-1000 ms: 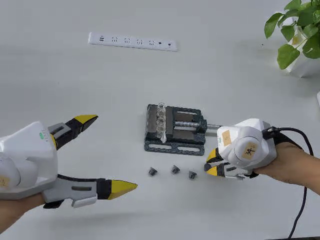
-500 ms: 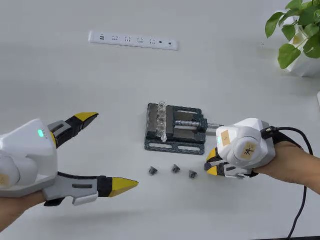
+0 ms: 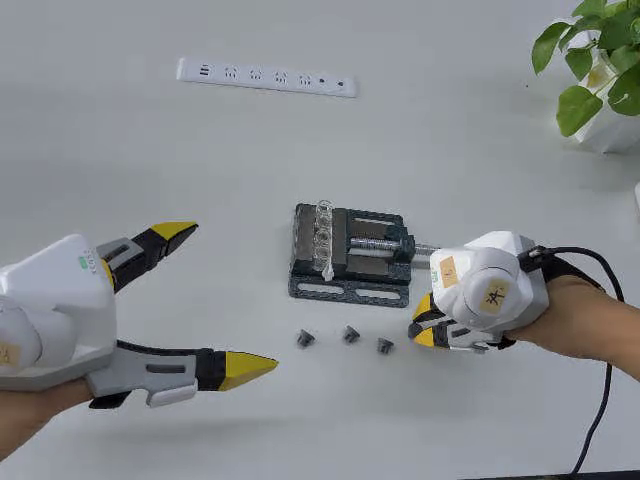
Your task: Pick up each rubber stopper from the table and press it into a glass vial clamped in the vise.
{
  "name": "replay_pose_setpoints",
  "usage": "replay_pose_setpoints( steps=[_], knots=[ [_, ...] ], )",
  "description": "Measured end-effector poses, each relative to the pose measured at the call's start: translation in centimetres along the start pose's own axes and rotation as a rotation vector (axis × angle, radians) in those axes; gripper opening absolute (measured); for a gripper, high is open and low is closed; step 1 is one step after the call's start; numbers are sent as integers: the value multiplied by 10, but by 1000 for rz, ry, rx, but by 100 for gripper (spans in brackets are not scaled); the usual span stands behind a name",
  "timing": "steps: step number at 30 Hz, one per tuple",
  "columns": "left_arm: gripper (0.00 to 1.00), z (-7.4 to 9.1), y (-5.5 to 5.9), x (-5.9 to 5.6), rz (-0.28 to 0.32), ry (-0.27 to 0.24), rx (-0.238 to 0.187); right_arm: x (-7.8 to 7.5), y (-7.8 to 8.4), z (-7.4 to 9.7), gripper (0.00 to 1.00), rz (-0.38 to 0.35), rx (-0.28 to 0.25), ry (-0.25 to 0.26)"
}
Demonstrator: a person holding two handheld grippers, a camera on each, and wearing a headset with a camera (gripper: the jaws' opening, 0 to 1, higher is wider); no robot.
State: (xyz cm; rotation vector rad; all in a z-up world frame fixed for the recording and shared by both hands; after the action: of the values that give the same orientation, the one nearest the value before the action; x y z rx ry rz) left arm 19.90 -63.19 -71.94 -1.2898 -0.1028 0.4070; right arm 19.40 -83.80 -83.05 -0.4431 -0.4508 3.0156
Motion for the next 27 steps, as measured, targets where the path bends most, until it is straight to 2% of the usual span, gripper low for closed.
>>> replay_pose_setpoints(
  steps=[9, 27],
  knots=[
    [99, 0, -1, 0, -1, -2, -2, 0, -1, 0, 8, 17, 2, -9],
    [99, 0, 1, 2, 1, -2, -7, -1, -1, 1, 7, -1, -4, -14]
  ],
)
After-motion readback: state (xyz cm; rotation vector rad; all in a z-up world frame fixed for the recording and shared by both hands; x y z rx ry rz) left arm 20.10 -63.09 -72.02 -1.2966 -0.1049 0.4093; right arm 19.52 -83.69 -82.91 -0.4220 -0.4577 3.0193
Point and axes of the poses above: the centre of the closed fingertips' face, and the gripper's own axes: z roughly backward along the fingers, x roughly to its left, y roughly out of its underside, the point moved 1 cm from there along z, roughly backward along the fingers, and after that the axes turned 15 degrees about y, right-handed, at the moved point
